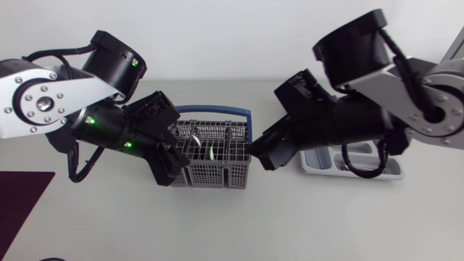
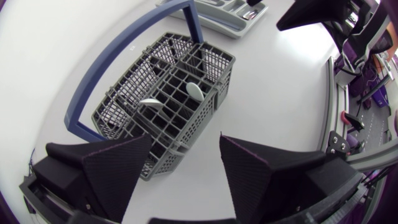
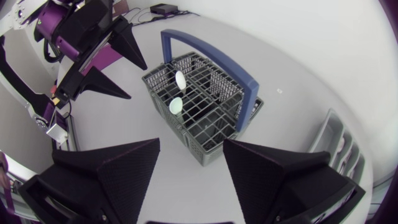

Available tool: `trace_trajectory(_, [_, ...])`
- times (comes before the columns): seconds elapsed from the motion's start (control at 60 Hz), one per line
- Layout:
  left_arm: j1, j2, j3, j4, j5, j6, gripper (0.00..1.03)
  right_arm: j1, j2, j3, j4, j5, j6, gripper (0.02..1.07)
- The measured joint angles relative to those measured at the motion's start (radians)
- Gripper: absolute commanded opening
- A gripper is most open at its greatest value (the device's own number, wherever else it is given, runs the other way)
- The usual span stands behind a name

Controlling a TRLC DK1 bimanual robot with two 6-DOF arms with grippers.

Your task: Unload the cutlery basket into the drawer organizer.

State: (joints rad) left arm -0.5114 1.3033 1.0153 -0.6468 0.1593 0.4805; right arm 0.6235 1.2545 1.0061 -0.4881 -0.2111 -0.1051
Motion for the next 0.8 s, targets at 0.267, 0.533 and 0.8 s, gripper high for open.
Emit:
trace_trajectory(0.267, [0.006, -0.036, -0.068, 0.040, 0.001, 0.037, 0.93, 0.024, 0.211, 0.173, -0.095, -0.053, 0.085, 0.76])
trace_trajectory(0.533, [0.043, -0.036, -0.074, 0.056, 0.018, 0.060, 0.93, 0.028, 0.312, 0.308, -0.137, -0.106, 0.160, 0.76])
trace_trajectory(0.8, [0.118, -0.036, -0.085, 0.062, 0.046, 0.100, 0.93, 0.072, 0.370, 0.406, -0.162, -0.013, 0.188, 0.76])
